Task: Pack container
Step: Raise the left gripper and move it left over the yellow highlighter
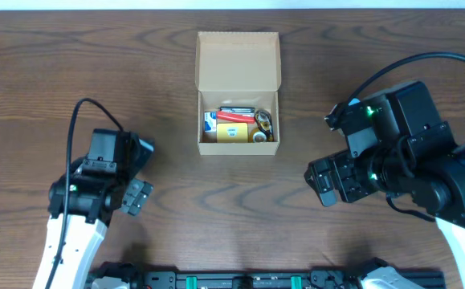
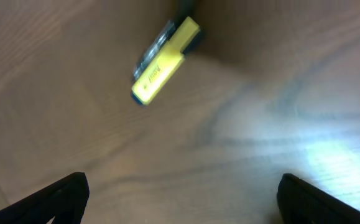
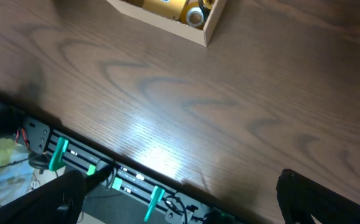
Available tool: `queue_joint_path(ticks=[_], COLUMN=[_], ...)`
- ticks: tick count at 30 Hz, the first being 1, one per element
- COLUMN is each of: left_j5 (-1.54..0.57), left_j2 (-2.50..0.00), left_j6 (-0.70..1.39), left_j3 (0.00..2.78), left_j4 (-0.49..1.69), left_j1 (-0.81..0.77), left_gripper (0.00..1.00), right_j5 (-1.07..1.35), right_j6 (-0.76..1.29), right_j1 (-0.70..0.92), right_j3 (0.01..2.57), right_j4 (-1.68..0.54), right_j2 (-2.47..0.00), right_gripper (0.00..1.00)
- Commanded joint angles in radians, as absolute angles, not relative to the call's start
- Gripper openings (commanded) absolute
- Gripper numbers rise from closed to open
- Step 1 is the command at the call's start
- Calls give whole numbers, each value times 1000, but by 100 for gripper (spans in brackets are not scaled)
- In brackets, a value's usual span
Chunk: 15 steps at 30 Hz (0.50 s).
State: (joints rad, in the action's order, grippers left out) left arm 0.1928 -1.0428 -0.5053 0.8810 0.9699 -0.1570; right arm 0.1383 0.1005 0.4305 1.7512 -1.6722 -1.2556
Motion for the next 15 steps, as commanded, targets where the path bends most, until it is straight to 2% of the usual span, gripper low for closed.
queue_joint_path(ticks=[1,11,15], left_j5=[205,117,96], left_j2=[-1115,-1383,-1462], left_j6=[-555,-588,-610], left_j3=[852,846,846], left_j4=[912,731,704], left_j1=[-149,-149,-141], left_gripper=[97,95,91], right_j5=[135,135,135], right_j6=[89,88,88], right_j1=[425,425,425], right_j3=[1753,1753,1753], right_j4=[-1673,-1673,-1673], right_j2=[-1256,-1256,-1256], right_gripper=[99,99,99])
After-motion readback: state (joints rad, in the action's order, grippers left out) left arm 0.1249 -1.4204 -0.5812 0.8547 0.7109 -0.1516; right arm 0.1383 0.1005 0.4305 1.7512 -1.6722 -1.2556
